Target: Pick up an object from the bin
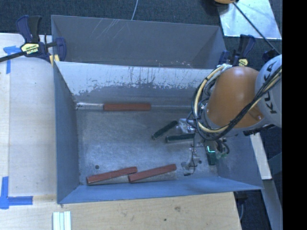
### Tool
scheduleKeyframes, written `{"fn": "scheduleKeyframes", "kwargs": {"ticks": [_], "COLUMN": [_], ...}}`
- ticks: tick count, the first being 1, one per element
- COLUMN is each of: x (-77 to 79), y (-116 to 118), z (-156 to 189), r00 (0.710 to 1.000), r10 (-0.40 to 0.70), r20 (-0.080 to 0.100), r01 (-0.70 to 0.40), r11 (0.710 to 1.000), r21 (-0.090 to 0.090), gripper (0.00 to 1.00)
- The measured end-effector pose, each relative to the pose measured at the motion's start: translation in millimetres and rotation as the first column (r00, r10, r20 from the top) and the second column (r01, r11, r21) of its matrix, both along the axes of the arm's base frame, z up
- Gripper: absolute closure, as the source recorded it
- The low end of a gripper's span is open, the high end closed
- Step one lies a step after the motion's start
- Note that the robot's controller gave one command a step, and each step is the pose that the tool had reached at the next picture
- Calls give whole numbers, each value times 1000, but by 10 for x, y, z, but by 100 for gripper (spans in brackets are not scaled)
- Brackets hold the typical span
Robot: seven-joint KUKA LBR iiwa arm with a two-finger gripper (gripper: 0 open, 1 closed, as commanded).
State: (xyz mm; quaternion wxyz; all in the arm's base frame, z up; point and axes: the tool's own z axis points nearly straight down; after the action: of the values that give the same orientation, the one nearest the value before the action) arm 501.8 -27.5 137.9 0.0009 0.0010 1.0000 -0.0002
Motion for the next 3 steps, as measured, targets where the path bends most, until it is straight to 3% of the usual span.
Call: {"fn": "scheduleKeyframes", "kwargs": {"ticks": [1,2,3], "x": [3,245,532], "y": [0,-106,-59], "z": [3,-227,-551], "r00": [1000,998,995], "r10": [1,-70,-99], "r20": [1,9,-1], "r01": [-1,70,99], "r11": [1000,998,995], "r21": [0,1,-1], "gripper": [0,0,0]}}
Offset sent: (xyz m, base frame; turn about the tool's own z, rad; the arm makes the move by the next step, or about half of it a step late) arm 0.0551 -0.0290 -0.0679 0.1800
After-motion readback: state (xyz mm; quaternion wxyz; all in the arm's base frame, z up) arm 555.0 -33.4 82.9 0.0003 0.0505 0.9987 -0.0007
